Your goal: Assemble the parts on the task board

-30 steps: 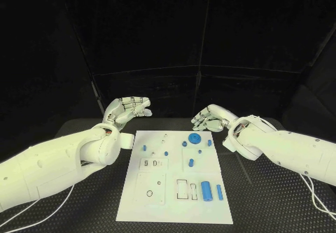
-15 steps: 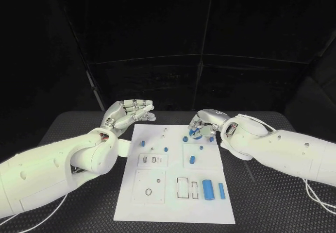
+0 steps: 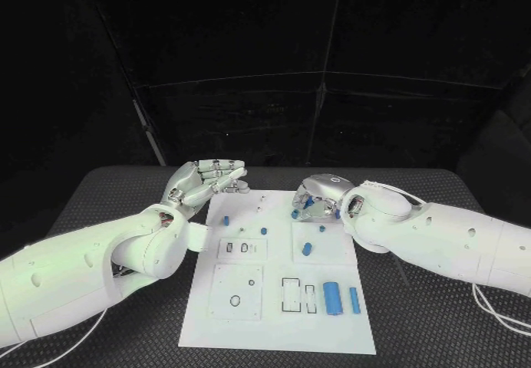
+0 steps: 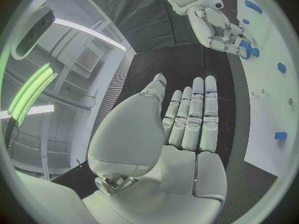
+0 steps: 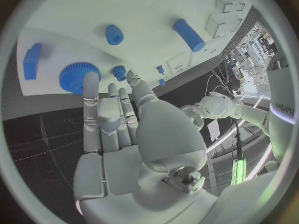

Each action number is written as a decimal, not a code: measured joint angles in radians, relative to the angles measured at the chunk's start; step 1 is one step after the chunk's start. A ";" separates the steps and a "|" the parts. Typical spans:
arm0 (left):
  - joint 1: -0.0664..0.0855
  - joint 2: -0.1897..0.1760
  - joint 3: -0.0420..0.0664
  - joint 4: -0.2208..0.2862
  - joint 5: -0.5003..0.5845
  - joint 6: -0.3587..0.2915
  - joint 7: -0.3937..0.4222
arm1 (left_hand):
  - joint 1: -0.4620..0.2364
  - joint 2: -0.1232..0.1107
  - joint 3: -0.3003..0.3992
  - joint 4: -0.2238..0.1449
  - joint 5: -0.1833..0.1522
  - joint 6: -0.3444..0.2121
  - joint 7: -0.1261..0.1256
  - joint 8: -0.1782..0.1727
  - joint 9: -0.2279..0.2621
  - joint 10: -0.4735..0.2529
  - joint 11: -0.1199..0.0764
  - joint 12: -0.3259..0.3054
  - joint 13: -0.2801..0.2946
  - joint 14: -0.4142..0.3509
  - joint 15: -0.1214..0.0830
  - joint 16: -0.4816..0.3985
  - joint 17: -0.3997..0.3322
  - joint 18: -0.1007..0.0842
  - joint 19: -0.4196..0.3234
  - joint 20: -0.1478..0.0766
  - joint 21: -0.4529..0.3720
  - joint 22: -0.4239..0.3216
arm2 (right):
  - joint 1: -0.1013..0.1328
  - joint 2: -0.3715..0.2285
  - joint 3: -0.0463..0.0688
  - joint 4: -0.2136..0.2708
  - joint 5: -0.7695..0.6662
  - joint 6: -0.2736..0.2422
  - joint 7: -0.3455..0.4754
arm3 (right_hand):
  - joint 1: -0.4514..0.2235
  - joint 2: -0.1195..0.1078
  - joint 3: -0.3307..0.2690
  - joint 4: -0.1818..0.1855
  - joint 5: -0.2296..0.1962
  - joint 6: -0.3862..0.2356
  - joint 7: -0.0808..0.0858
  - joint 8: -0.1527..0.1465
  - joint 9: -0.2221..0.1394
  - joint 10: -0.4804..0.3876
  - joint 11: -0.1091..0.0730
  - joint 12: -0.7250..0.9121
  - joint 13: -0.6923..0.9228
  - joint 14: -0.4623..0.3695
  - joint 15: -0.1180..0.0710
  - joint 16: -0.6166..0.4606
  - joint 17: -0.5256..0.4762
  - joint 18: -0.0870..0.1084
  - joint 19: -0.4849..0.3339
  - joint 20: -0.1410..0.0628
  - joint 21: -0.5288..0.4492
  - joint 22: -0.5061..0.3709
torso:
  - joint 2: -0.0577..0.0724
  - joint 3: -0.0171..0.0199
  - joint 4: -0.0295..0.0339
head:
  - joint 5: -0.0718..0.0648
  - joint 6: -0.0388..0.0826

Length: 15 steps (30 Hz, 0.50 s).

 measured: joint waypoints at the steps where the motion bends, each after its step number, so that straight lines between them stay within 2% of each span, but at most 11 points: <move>1: 0.000 -0.001 0.000 0.001 0.000 0.001 0.000 | 0.000 0.000 0.000 0.000 0.000 0.000 0.000 0.000 0.000 0.000 0.000 0.000 0.000 0.000 0.000 0.000 0.000 0.000 0.000 0.000 0.000 0.000 | 0.000 0.002 0.000 -0.001 -0.005 0.002 -0.002 | 0.000 0.000 0.000 0.000 0.000 -0.003 -0.003 0.000 0.000 0.000 0.000 0.000 0.000 0.000 0.000 0.014 0.016 0.000 0.000 0.000 0.004 0.003 | 0.002 0.0001 0.0003 | 0.000 0.000; 8: -0.001 -0.002 0.000 0.003 -0.001 0.004 -0.002 | -0.004 0.004 -0.003 -0.003 0.000 0.000 0.000 -0.007 -0.001 0.000 0.000 0.000 0.000 0.000 0.000 0.000 0.000 0.000 0.000 0.000 0.000 -0.001 | 0.003 0.010 0.000 -0.010 -0.023 0.011 -0.010 | -0.008 0.008 0.019 0.001 0.000 -0.007 0.000 0.000 0.000 0.000 0.000 0.000 0.001 0.000 0.000 0.080 0.090 0.000 0.007 0.007 0.047 0.050 | 0.012 0.0006 0.0022 | -0.002 -0.003; 15: -0.001 -0.003 0.000 0.003 -0.001 0.007 -0.003 | -0.004 0.004 -0.003 -0.003 0.000 0.000 0.000 -0.007 -0.001 0.000 0.000 0.000 0.000 0.000 0.000 0.000 0.001 0.000 0.000 0.000 0.000 -0.001 | 0.004 0.020 0.000 -0.020 -0.035 0.026 -0.017 | -0.013 0.013 0.045 0.000 0.000 -0.007 0.000 0.000 0.000 0.012 -0.004 0.000 0.002 0.000 0.000 0.118 0.137 0.000 0.018 0.008 0.081 0.093 | 0.016 0.0011 0.0023 | -0.003 -0.005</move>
